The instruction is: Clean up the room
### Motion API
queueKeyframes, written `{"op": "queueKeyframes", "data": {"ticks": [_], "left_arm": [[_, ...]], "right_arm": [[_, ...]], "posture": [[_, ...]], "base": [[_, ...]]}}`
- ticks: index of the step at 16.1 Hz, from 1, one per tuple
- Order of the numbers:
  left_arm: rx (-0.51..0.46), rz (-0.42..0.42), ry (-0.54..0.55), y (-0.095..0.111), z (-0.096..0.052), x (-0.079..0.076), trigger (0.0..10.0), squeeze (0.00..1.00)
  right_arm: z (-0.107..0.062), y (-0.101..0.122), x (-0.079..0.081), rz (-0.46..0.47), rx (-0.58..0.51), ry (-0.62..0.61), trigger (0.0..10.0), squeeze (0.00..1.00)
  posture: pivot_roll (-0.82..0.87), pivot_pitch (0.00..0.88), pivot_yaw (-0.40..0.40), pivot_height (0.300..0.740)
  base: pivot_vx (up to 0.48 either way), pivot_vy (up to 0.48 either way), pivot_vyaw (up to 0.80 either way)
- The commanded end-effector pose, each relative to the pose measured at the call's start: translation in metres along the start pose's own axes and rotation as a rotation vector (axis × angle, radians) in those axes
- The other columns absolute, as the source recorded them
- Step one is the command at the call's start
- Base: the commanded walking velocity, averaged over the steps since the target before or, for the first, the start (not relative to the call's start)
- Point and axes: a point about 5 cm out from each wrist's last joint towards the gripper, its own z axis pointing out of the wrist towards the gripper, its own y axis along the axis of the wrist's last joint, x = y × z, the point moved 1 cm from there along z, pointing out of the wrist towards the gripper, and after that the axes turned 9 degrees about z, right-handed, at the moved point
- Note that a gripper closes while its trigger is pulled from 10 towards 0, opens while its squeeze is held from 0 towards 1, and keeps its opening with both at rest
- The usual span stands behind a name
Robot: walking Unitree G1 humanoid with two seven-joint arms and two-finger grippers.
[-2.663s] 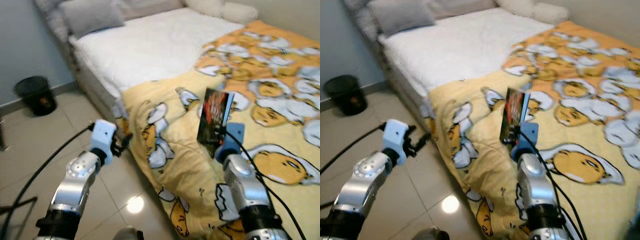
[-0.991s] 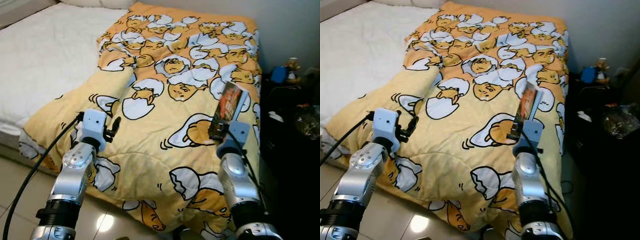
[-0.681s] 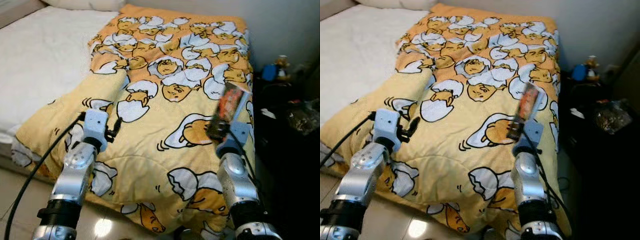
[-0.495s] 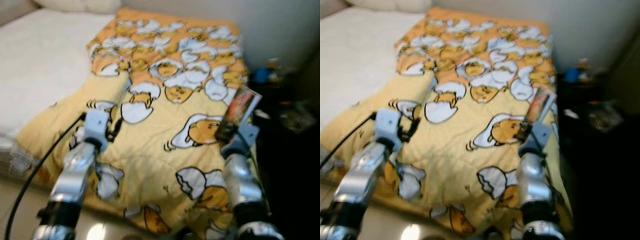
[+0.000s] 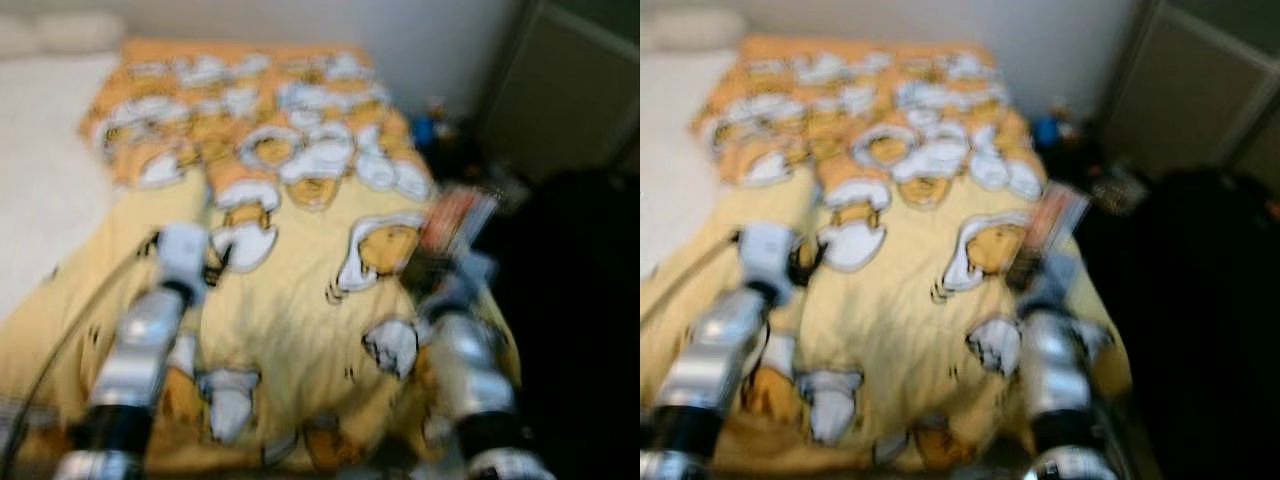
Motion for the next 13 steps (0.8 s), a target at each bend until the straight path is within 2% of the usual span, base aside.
{"op": "queueKeyframes", "data": {"ticks": [1, 7, 13], "left_arm": [[-0.024, -0.004, -0.027, 0.0074, 0.0042, -0.0091, 10.0, 0.00], [-0.025, -0.001, -0.027, 0.0076, 0.0035, -0.0102, 10.0, 0.00], [-0.022, -0.003, -0.020, 0.0078, 0.0042, -0.0091, 10.0, 0.00]], "right_arm": [[0.0036, 0.0221, -0.0033, -0.009, -0.073, 0.018, 10.0, 0.00], [0.0021, 0.0241, 0.0022, -0.008, -0.071, 0.086, 10.0, 0.00], [0.0024, 0.0266, 0.0063, -0.066, -0.070, 0.127, 10.0, 0.00]], "posture": [[0.05, 0.000, 0.011, 0.740], [0.05, 0.000, 0.011, 0.740], [0.05, 0.000, 0.010, 0.740]], "base": [[0.000, 0.345, 0.00], [0.000, 0.347, 0.00], [0.000, 0.347, 0.00]]}}
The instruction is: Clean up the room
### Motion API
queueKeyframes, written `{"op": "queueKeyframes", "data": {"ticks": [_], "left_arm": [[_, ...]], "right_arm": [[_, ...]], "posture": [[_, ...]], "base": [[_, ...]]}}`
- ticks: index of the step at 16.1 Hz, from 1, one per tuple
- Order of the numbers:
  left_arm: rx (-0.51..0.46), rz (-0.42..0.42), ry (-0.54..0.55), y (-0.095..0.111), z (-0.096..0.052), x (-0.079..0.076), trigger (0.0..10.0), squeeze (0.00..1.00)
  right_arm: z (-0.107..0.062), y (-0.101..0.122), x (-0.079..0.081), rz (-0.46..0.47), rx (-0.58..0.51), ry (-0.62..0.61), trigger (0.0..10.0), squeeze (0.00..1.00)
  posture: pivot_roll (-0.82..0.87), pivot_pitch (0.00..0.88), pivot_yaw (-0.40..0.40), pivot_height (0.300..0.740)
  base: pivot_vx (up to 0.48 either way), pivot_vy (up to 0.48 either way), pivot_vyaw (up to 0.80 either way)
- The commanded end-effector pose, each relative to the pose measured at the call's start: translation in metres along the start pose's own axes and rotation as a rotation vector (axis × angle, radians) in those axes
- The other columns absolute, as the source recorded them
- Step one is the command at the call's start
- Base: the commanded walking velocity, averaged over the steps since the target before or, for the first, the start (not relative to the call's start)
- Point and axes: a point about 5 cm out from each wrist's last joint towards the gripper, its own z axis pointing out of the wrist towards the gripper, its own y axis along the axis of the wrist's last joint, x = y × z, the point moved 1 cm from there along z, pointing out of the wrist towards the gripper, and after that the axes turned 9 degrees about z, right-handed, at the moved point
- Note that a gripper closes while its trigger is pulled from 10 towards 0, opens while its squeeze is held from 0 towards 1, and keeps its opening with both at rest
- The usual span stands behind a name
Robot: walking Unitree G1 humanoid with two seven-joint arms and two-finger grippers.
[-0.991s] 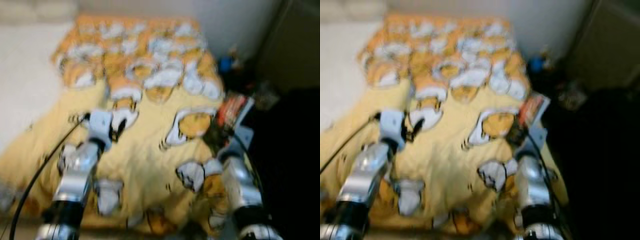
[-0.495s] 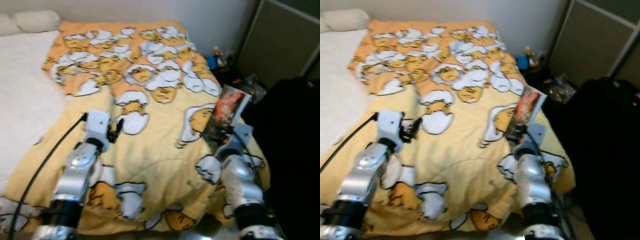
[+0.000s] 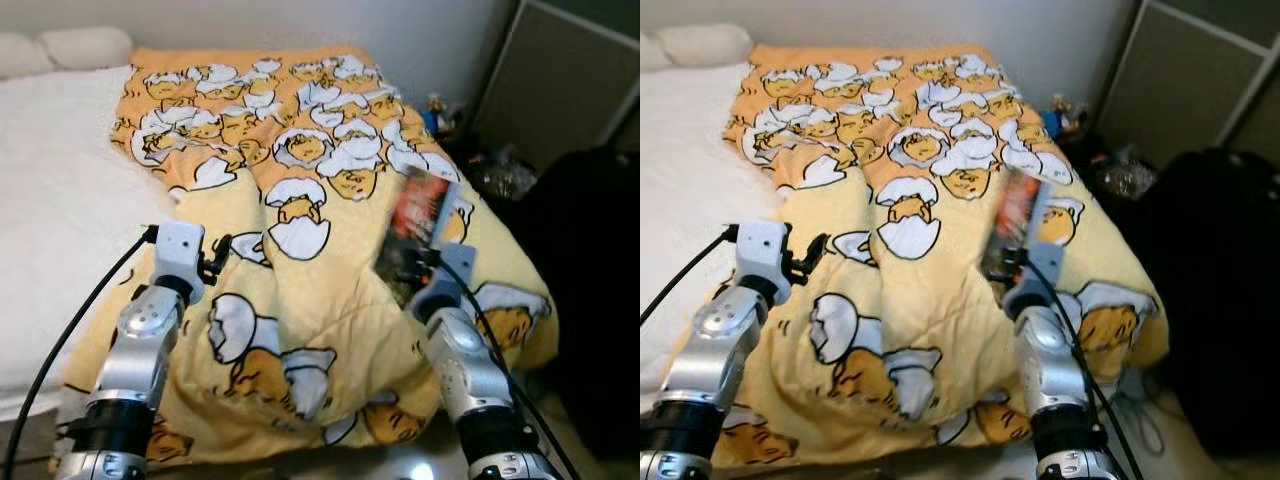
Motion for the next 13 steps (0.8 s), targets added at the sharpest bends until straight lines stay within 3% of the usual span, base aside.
{"op": "queueKeyframes", "data": {"ticks": [1, 2, 13], "left_arm": [[-0.007, 0.001, -0.018, 0.0032, 0.0021, -0.0054, 10.0, 0.00], [-0.008, 0.003, -0.018, 0.0032, 0.0022, -0.0053, 10.0, 0.00], [-0.010, 0.013, -0.014, 0.0044, 0.0032, -0.0038, 10.0, 0.00]], "right_arm": [[0.0016, 0.0153, -0.0061, -0.013, -0.053, -0.014, 10.0, 0.00], [0.0014, 0.0138, -0.0061, 0.019, -0.041, -0.014, 10.0, 0.00], [0.0012, 0.0134, -0.0076, 0.005, -0.035, -0.029, 10.0, 0.00]], "posture": [[0.05, 0.000, 0.010, 0.740], [0.05, 0.000, 0.010, 0.740], [0.05, 0.000, 0.009, 0.740]], "base": [[0.000, 0.349, 0.00], [0.000, 0.349, 0.00], [0.000, 0.348, 0.00]]}}
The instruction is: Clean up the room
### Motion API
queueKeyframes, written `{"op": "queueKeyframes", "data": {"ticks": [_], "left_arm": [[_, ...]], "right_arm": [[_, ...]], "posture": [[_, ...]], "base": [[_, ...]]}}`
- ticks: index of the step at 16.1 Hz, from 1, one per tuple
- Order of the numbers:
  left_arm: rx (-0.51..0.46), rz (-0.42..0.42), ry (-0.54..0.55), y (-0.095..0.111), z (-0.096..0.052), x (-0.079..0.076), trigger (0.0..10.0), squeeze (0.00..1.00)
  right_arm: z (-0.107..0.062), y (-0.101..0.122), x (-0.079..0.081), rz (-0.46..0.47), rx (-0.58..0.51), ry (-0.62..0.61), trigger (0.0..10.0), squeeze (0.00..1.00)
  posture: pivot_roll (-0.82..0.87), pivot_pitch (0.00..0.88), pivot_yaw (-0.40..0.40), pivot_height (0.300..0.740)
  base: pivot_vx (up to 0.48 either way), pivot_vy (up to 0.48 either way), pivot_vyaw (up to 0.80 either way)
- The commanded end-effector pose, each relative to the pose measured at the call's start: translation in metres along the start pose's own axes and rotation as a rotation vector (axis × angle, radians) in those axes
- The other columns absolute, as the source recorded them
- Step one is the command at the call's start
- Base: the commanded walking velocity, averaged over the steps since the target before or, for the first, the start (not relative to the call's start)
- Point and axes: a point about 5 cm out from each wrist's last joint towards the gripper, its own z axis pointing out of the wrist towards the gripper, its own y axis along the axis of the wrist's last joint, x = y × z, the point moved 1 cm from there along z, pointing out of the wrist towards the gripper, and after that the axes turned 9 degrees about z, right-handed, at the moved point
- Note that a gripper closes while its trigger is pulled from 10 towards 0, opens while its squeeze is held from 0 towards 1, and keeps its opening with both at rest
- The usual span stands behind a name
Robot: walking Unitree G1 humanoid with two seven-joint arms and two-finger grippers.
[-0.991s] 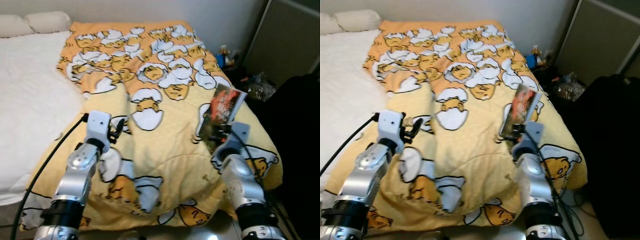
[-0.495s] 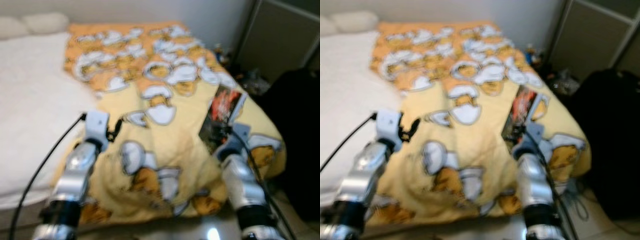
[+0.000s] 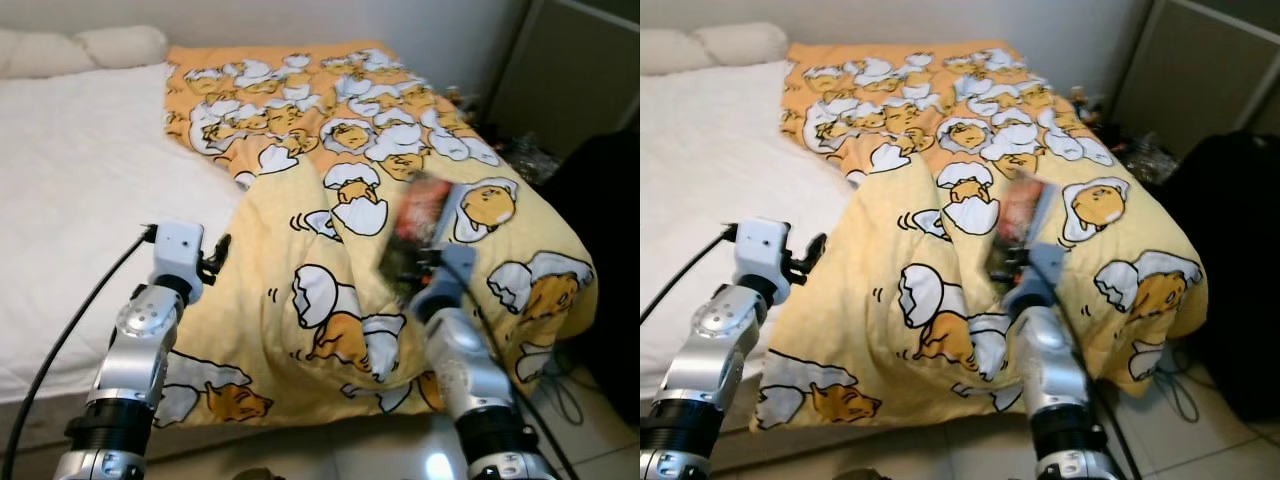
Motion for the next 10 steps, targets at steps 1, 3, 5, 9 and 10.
{"op": "queueKeyframes", "data": {"ticks": [1, 3, 5, 9, 10], "left_arm": [[-0.005, 0.013, -0.008, 0.0024, 0.0013, -0.0015, 10.0, 0.00], [-0.005, 0.014, -0.008, 0.0024, 0.0014, -0.0018, 10.0, 0.00], [-0.004, 0.014, -0.009, 0.0024, 0.0016, -0.0019, 10.0, 0.00], [-0.004, 0.012, -0.005, 0.0025, 0.0019, -0.0016, 10.0, 0.00], [-0.004, 0.011, -0.003, 0.0024, 0.0018, -0.0011, 10.0, 0.00]], "right_arm": [[0.0017, 0.0162, -0.0036, -0.017, -0.059, -0.010, 10.0, 0.00], [0.0019, 0.0169, -0.0043, -0.014, -0.062, -0.010, 10.0, 0.00], [0.0020, 0.0170, -0.0051, -0.014, -0.061, -0.014, 10.0, 0.00], [0.0022, 0.0170, -0.0048, -0.016, -0.060, -0.015, 10.0, 0.00], [0.0023, 0.0166, -0.0042, -0.011, -0.057, -0.015, 10.0, 0.00]], "posture": [[0.06, 0.000, 0.010, 0.740], [0.06, 0.000, 0.010, 0.740], [0.05, 0.000, 0.010, 0.740], [0.05, 0.000, 0.010, 0.740], [0.05, 0.000, 0.010, 0.740]], "base": [[0.000, 0.349, 0.00], [0.000, 0.349, 0.00], [0.000, 0.351, 0.00], [0.000, 0.349, 0.00], [0.000, 0.345, 0.00]]}}
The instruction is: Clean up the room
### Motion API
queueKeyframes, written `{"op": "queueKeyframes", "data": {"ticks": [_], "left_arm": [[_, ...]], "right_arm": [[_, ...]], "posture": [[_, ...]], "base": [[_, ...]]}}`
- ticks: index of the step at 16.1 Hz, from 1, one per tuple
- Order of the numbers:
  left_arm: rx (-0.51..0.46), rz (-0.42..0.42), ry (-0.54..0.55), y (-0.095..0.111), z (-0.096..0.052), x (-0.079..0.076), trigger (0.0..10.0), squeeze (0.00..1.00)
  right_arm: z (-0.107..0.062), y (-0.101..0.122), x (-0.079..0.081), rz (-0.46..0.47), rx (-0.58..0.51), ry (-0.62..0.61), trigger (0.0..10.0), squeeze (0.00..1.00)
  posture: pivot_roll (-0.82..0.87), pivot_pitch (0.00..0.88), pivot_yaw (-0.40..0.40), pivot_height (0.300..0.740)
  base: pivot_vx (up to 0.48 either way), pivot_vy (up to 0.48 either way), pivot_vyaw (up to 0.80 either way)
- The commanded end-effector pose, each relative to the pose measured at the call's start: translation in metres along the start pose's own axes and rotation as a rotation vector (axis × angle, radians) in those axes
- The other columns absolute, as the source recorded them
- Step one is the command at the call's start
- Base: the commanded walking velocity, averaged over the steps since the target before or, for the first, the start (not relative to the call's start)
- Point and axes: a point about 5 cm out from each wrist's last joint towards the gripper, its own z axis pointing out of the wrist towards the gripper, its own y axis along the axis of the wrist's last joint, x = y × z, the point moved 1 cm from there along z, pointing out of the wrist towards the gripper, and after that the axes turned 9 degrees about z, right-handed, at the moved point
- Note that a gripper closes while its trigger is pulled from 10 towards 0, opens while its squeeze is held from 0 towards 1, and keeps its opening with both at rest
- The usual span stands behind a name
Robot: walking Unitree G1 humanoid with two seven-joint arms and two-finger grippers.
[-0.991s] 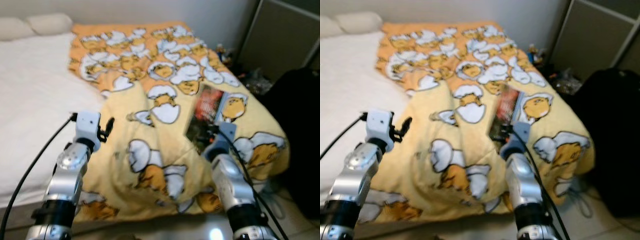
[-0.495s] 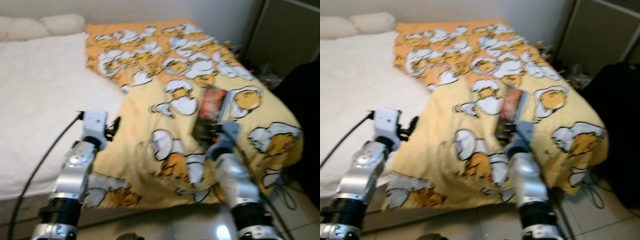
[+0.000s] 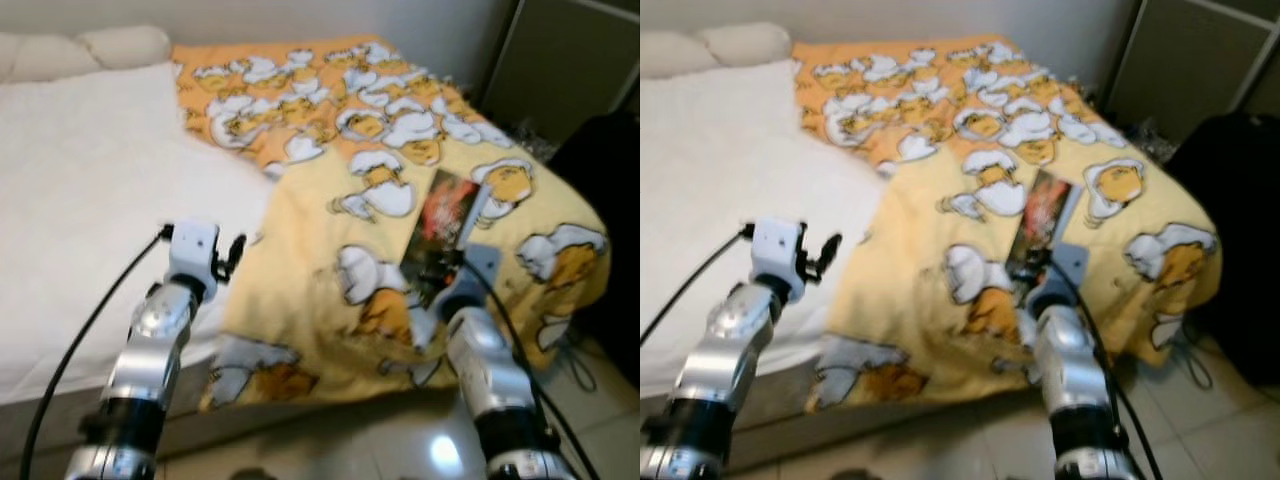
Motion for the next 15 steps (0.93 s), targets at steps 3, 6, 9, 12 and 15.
{"op": "queueKeyframes", "data": {"ticks": [3, 6, 9, 12, 15], "left_arm": [[0.003, -0.001, 0.021, 0.0018, 0.0014, 0.0052, 10.0, 0.00], [0.009, -0.012, 0.036, 0.0004, 0.0011, 0.0072, 10.0, 0.00], [0.012, -0.019, 0.042, -0.0003, 0.0007, 0.0078, 10.0, 0.00], [0.017, -0.053, 0.053, -0.0030, -0.0007, 0.0077, 10.0, 0.00], [0.018, -0.058, 0.056, -0.0044, -0.0011, 0.0075, 10.0, 0.00]], "right_arm": [[0.0035, 0.0101, 0.0152, -0.013, -0.037, 0.052, 10.0, 0.00], [0.0037, 0.0124, 0.0130, -0.041, -0.051, 0.045, 10.0, 0.00], [0.0035, 0.0142, 0.0128, -0.049, -0.055, 0.054, 10.0, 0.00], [0.0031, 0.0161, 0.0146, -0.061, -0.061, 0.078, 10.0, 0.00], [0.0027, 0.0148, 0.0147, -0.064, -0.060, 0.082, 10.0, 0.00]], "posture": [[0.06, 0.000, 0.010, 0.740], [0.06, 0.000, 0.007, 0.740], [0.06, 0.000, 0.004, 0.740], [0.06, 0.000, 0.003, 0.740], [0.07, 0.000, 0.003, 0.740]], "base": [[0.000, 0.349, 0.00], [0.000, 0.349, 0.00], [0.000, 0.349, 0.00], [0.000, 0.345, 0.00], [0.000, 0.349, 0.00]]}}
